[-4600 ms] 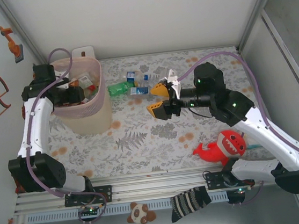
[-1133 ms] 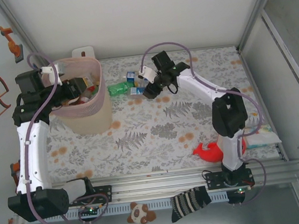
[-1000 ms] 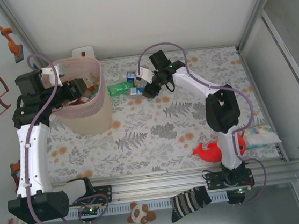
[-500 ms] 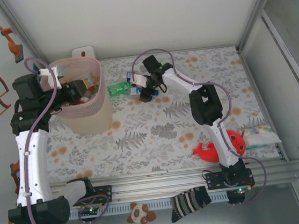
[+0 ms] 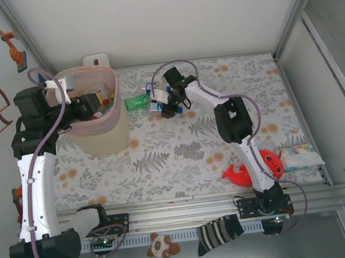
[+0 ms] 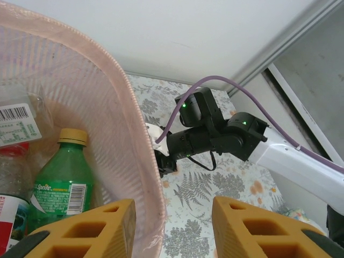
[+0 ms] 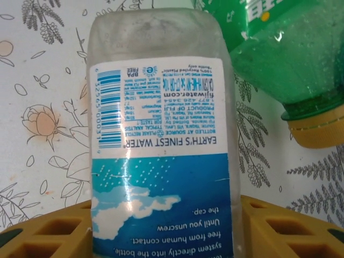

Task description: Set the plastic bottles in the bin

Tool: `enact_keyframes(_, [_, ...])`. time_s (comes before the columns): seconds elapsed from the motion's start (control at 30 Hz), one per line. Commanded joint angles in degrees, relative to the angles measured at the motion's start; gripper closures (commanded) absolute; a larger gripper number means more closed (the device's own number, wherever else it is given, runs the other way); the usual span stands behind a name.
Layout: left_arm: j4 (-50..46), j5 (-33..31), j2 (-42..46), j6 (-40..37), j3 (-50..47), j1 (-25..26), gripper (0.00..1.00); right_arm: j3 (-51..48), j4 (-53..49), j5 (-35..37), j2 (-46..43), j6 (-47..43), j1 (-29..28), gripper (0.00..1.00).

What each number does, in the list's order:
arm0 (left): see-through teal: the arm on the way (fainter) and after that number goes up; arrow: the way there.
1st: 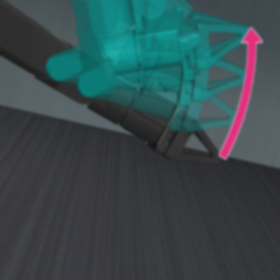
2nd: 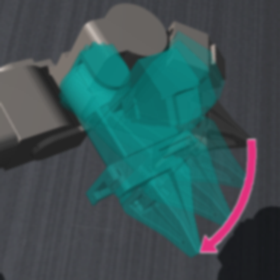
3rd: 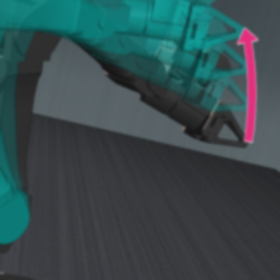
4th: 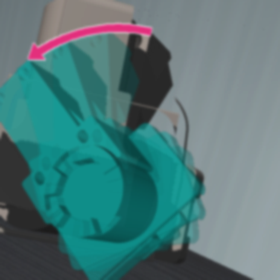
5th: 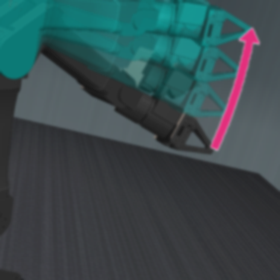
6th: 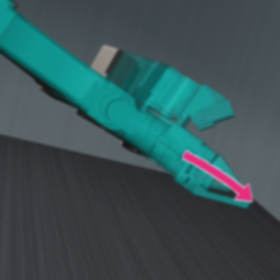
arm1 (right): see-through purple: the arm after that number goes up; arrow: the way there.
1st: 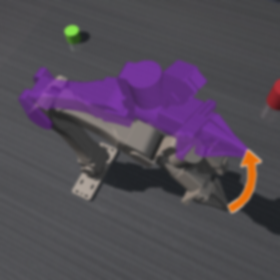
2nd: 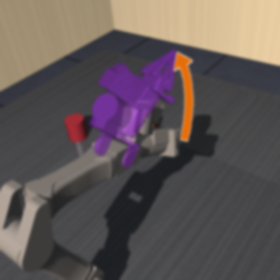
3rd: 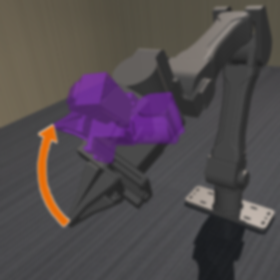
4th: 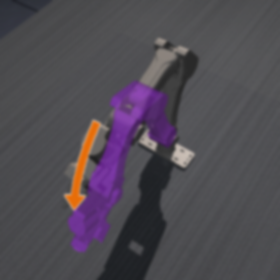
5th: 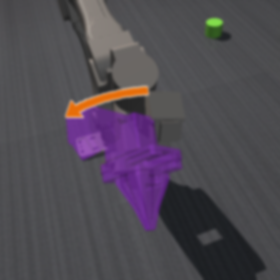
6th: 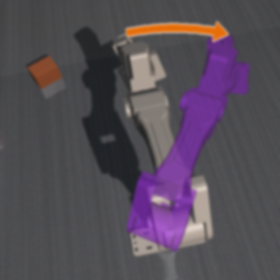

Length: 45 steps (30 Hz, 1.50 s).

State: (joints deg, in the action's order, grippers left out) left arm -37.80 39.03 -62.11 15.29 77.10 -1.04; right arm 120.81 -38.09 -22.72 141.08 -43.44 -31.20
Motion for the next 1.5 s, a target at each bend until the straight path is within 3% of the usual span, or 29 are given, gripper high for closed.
enact_keyframes(0.0, [-0.43, 0.76, 0.68, 0.95, -0.29, 0.41, 0.58, -0.85, 1.05, -1.71, -0.96, -0.5, 0.09, 0.47])
enact_keyframes(0.5, [3.83, -0.1, 0.39, 3.25, -2.2, 3.31, 0.55, -20.51, 13.88, -1.7, -19.16, 6.54, -1.01, 0.5])
enact_keyframes(0.8, [14.49, 0.0, -0.81, 8.09, -4.62, 7.58, 0.47, -37.6, 32.37, -2.21, -34.94, 21.45, -1.06, 0.51])
enact_keyframes(1.2, [25.09, -4.58, -4.01, 10.71, -1.41, 18.7, 0.39, -51.94, 55.3, -0.45, -52.61, 39.75, -1.21, 0.52])
enact_keyframes(1.47, [32.37, -10.7, -5.51, 10.87, 0.75, 27.31, 0.22, -53.56, 58.43, 2.11, -59.76, 42.04, -2.68, 0.52])
